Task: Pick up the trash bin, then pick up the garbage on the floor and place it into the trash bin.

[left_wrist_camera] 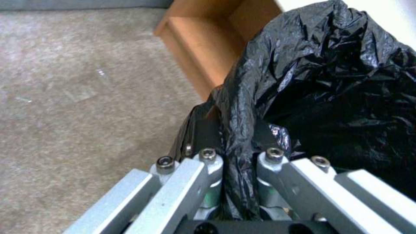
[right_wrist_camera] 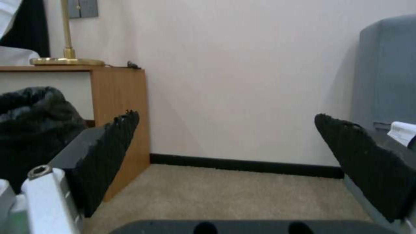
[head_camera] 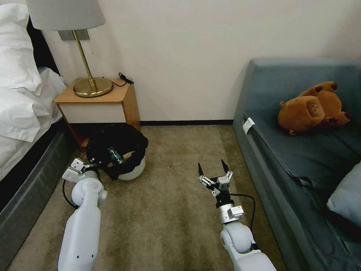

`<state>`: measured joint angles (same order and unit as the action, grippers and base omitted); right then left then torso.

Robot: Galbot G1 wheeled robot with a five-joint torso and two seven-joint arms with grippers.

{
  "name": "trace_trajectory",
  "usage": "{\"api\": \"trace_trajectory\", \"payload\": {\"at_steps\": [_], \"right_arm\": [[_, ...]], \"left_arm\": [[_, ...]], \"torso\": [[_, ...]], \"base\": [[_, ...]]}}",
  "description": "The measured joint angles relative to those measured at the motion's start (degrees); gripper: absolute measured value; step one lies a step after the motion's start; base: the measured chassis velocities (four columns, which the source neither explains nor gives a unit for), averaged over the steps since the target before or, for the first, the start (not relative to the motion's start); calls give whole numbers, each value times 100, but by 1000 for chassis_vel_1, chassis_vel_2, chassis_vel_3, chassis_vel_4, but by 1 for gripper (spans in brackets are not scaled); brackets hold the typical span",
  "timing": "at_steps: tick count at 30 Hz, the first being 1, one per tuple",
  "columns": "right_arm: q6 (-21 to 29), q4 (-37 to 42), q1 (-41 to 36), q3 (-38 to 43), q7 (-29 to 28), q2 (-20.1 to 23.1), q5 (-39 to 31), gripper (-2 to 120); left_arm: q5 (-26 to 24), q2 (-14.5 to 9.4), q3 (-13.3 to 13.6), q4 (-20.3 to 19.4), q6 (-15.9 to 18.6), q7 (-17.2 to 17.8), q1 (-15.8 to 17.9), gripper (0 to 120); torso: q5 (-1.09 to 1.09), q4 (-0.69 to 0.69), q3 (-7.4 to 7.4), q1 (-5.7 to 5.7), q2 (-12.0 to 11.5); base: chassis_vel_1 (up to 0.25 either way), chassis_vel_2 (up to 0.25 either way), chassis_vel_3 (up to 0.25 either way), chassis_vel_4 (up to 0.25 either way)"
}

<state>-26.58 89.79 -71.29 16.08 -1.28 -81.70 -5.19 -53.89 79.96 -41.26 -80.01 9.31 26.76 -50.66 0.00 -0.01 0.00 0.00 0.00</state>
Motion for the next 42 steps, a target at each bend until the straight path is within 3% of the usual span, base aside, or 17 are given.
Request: {"api": "trace_trajectory", "payload": {"at_steps": [2,9,19,28,30,34,36,42], "right_arm": [[-64,-33,-26,6,50,-12,58,100],[-113,-44,-53,9,73,-35,135,100],[-238,-101,-97,63,180,-58,200,100],[-248,-135,-37,8,223,-26,200,100],[-253,-146,-26,11,239,-14,193,100],[-258,-158,-22,12,251,-11,188,100],[-344,-174,-10,-13,261,-9,147,100],[-452,-183,28,-39,262,-17,108,100]], "left_arm": [[-1,-35,10,330,-90,7,74,4],[-6,-46,0,710,-205,-4,205,4],[-26,-48,16,746,-242,-107,181,4],[-5,-43,22,645,-244,-133,98,34],[5,-65,2,602,-252,-151,48,46],[-2,-82,-17,568,-269,-163,37,55],[14,-102,-19,490,-286,-175,21,67],[67,-105,-21,301,-289,-187,-29,84]], "torso": [[-1,2,0,0,0],[0,1,0,0,0],[0,0,0,0,0],[1,0,0,0,0],[0,0,0,0,0],[0,1,0,0,0],[0,0,0,0,0],[0,1,0,0,0]], "base": [[0,0,0,0],[0,0,0,0],[0,0,0,0],[0,0,0,0],[0,0,0,0],[0,0,0,0],[0,0,0,0],[0,0,0,0]]}}
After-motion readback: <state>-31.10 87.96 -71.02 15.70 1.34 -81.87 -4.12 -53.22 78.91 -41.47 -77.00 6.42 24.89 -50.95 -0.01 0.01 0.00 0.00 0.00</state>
